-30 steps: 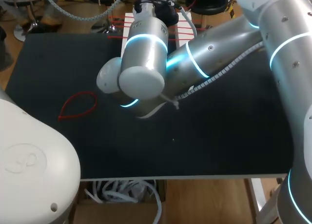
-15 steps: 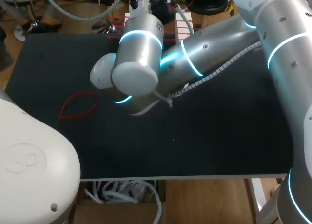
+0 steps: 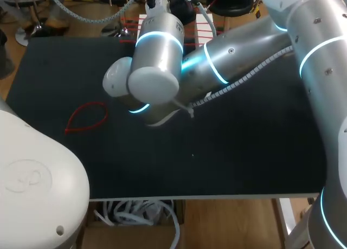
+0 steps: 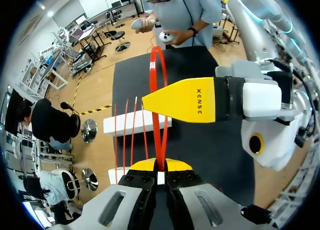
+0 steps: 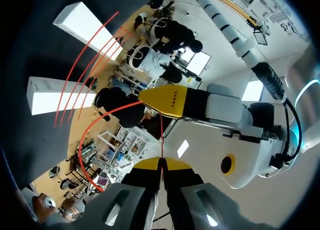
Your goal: Grab the tape and strap the tape.
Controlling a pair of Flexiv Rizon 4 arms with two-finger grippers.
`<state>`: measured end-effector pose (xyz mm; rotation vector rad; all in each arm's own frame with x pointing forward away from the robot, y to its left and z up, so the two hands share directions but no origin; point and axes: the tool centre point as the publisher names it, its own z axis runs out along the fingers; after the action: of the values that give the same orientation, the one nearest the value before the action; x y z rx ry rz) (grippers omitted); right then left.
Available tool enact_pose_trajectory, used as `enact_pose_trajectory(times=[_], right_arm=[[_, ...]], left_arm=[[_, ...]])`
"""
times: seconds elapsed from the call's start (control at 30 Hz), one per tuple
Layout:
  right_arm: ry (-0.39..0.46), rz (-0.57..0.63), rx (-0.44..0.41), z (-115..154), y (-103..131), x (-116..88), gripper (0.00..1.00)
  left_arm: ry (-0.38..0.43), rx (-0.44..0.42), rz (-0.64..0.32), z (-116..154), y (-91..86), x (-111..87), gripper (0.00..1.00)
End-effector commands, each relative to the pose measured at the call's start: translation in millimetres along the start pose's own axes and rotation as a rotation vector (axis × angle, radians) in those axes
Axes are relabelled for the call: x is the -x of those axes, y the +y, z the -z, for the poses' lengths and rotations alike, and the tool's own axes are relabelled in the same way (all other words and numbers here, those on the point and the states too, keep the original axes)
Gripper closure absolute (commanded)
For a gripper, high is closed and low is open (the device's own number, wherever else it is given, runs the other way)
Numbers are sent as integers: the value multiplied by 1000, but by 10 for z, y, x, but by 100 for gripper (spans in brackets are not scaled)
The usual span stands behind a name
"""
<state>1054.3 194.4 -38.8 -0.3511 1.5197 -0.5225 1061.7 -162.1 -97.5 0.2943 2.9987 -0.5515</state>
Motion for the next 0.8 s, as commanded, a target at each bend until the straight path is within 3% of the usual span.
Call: enact_pose_trajectory(times=[0.03,0.8], right_arm=[[-13,12,5,34,-28,-44,100],[-2,36,-24,2,15,-67,100]], left_arm=[[2,2,-1,2,-1,6,100],[2,2,-1,2,-1,6,100]])
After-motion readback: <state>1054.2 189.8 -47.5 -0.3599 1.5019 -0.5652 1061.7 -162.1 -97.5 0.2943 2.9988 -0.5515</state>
